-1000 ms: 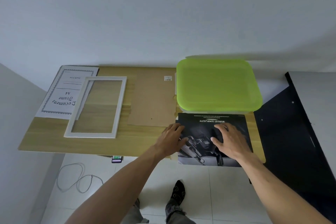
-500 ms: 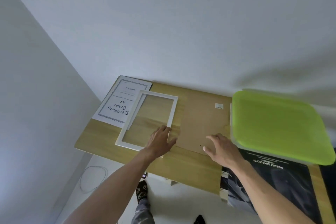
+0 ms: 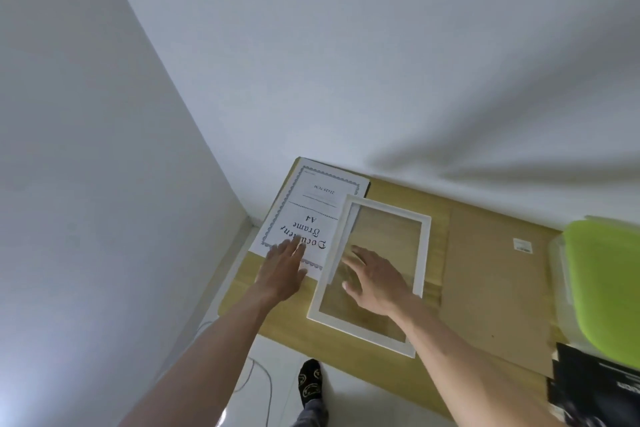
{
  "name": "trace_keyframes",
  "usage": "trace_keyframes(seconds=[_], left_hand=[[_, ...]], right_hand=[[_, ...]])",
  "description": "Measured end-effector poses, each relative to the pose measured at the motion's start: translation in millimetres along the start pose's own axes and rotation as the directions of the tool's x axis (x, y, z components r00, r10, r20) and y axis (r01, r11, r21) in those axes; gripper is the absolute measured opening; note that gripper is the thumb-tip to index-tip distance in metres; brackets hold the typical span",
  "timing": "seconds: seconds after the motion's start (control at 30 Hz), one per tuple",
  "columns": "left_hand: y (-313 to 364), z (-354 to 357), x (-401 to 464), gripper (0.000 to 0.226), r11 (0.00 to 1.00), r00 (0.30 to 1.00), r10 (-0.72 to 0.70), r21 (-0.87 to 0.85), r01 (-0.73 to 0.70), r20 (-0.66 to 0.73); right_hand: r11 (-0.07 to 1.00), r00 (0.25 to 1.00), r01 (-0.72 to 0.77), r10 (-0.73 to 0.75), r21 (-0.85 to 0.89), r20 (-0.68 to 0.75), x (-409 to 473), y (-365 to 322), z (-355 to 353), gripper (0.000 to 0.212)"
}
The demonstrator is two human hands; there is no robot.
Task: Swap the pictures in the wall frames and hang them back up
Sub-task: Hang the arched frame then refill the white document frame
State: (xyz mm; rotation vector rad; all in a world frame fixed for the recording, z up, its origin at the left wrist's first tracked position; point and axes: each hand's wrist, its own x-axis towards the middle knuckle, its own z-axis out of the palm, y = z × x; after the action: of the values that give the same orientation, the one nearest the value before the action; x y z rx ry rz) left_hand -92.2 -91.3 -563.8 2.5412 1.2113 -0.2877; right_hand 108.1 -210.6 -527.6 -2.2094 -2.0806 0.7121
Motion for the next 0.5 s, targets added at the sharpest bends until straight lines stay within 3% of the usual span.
trace_keyframes(seconds=[0.2, 0.5], left_hand=[[-40, 11, 6, 0.070, 0.995, 0.989, 0.051, 0.078, -0.062, 0.136], [-51, 18, 10, 0.070, 0.990, 0.991, 0.133, 0.039, -0.134, 0.026]], right_hand=[[0.985, 0.992, 0.111, -0.103, -0.129, 0.069, 50, -44, 17, 0.057], [0.967, 0.993, 0.105, -0.089, -0.230, 0.081, 55, -30, 14, 0.043]])
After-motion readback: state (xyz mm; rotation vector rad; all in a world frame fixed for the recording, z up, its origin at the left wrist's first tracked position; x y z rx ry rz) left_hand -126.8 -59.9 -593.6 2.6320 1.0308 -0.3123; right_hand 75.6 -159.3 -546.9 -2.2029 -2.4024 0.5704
